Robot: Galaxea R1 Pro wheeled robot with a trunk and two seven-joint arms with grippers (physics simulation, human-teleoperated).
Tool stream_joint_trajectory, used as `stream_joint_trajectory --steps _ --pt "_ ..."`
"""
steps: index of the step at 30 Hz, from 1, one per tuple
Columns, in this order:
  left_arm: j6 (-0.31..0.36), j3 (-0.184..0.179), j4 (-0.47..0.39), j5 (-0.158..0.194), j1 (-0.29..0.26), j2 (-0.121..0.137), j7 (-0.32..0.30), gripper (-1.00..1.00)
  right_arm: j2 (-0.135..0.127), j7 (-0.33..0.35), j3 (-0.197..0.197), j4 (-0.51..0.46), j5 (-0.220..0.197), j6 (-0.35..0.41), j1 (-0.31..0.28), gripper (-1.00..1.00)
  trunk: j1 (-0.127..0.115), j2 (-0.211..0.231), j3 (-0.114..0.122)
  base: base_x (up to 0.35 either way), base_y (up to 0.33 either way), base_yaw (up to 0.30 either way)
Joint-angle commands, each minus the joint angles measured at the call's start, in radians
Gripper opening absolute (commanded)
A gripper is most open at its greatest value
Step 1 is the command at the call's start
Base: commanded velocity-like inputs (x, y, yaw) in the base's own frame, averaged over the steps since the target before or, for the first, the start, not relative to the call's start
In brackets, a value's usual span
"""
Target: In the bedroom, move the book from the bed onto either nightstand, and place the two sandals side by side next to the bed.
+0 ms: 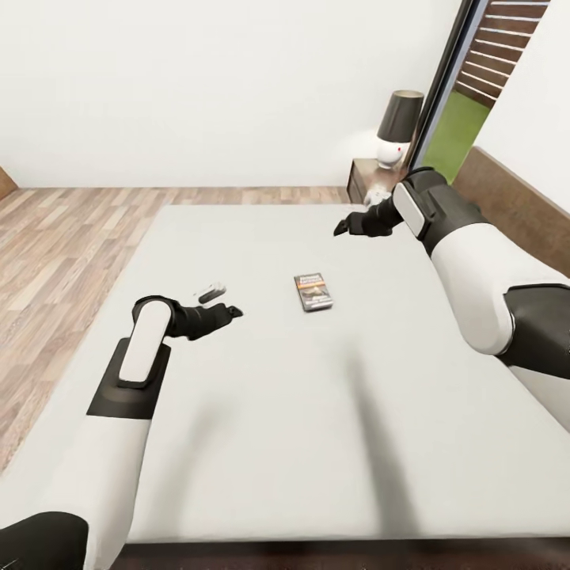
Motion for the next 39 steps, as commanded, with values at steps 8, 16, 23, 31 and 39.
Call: stream_joint_trajectory --steps 8,16,23,31,39 --pt "0.002 -0.002 0.035 0.016 -0.010 -0.011 0.041 1.00 -0.004 0.014 0.042 0.000 0.003 -0.016 0.000 1.00 0.000 -0.001 -0.013 0.000 0.000 0.000" --pt "0.002 -0.005 0.020 0.021 -0.002 -0.034 0.072 1.00 -0.001 0.017 0.053 0.001 0.005 -0.042 0.000 1.00 0.000 -0.001 -0.026 0.000 0.000 0.000" --pt "0.002 -0.049 -0.056 0.035 0.023 -0.051 0.087 1.00 0.006 0.013 0.052 0.005 0.009 -0.135 0.001 1.00 0.023 -0.043 -0.055 0.000 0.000 0.000" --pt "0.002 -0.077 -0.124 0.128 0.066 -0.039 0.092 1.00 0.007 0.012 0.053 0.015 0.011 -0.217 0.059 1.00 0.054 -0.099 -0.093 0.000 0.000 0.000" --pt "0.002 -0.077 -0.115 0.139 0.063 -0.036 0.094 1.00 0.008 0.012 0.052 0.016 0.012 -0.225 0.072 1.00 0.084 -0.155 -0.130 0.000 0.000 0.000"
